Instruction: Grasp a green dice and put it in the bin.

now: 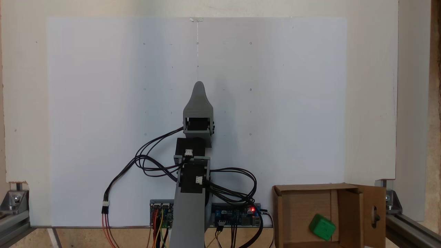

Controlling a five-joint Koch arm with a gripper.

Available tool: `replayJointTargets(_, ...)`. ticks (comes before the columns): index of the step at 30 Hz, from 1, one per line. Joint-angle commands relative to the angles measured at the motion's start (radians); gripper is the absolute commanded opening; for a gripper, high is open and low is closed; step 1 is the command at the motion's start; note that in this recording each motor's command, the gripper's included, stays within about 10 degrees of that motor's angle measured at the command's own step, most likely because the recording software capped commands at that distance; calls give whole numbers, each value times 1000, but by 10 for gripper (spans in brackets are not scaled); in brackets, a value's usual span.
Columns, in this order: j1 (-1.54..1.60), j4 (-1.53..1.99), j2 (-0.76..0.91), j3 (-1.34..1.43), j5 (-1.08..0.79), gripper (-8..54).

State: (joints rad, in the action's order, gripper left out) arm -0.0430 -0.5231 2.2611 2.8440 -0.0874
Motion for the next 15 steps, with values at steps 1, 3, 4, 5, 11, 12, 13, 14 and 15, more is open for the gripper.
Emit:
replayJointTargets(1,-5,-162,110,3,28,436)
replayJointTargets(3,-3,-245,110,43,28,433)
replayJointTargets(4,-3,-290,110,63,28,432)
replayJointTargets(5,-2,-328,110,81,28,432)
replayJointTargets(11,2,-578,110,170,28,432)
replayJointTargets(12,2,-619,110,189,28,432)
replayJointTargets(13,2,-653,110,206,29,433)
replayJointTargets(14,2,-691,110,224,29,433)
replayJointTargets(15,0,-736,110,241,28,435)
